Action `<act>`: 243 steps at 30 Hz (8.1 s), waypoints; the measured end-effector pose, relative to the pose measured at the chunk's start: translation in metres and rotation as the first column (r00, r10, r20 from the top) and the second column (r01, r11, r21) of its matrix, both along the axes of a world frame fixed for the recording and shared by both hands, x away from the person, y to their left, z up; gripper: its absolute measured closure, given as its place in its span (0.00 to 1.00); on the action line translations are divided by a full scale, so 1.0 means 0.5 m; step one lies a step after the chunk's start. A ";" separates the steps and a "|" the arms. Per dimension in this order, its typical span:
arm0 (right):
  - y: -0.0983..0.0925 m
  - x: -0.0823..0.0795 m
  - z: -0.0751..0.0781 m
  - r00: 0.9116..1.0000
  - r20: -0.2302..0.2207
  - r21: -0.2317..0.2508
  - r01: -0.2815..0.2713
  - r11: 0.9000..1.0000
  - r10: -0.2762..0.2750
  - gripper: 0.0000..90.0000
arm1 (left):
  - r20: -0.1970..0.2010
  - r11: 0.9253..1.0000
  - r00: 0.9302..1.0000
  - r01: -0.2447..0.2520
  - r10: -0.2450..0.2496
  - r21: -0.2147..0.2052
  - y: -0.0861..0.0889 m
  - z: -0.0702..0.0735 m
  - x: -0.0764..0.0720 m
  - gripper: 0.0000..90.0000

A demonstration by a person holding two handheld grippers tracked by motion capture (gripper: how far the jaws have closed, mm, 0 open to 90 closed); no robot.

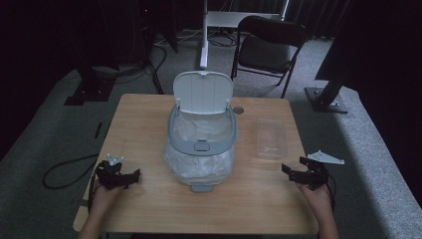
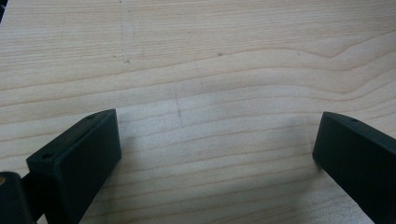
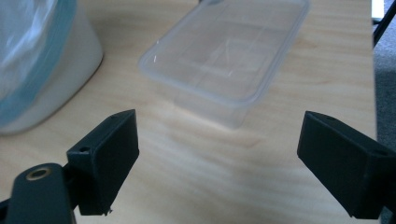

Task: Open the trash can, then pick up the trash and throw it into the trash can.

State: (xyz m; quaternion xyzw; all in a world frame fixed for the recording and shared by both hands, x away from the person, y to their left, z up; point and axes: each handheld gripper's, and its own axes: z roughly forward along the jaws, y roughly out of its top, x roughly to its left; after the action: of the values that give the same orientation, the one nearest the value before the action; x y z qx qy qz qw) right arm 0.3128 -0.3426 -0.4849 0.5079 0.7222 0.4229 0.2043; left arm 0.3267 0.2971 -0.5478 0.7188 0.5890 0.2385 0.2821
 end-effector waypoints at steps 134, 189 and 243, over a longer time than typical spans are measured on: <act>0.045 0.065 0.312 0.951 0.263 0.341 -0.247 0.907 0.161 0.95 | 0.002 1.000 1.000 -0.016 0.016 -0.002 -0.001 0.000 -0.001 0.02; 0.287 0.104 0.499 0.795 0.486 0.336 -0.553 0.762 0.363 0.95 | 0.002 1.000 1.000 -0.017 0.017 -0.002 0.000 0.000 -0.003 0.02; 0.360 0.168 0.431 0.825 0.441 0.372 -0.527 0.764 0.354 0.18 | 0.003 1.000 1.000 -0.011 0.011 -0.003 0.000 0.000 -0.004 0.02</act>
State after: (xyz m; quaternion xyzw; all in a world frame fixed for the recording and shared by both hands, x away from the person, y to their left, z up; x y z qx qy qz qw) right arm 0.3967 -0.1624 -0.2695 0.2728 0.6473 0.7062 0.0889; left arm 0.3246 0.2974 -0.5480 0.7150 0.5927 0.2402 0.2826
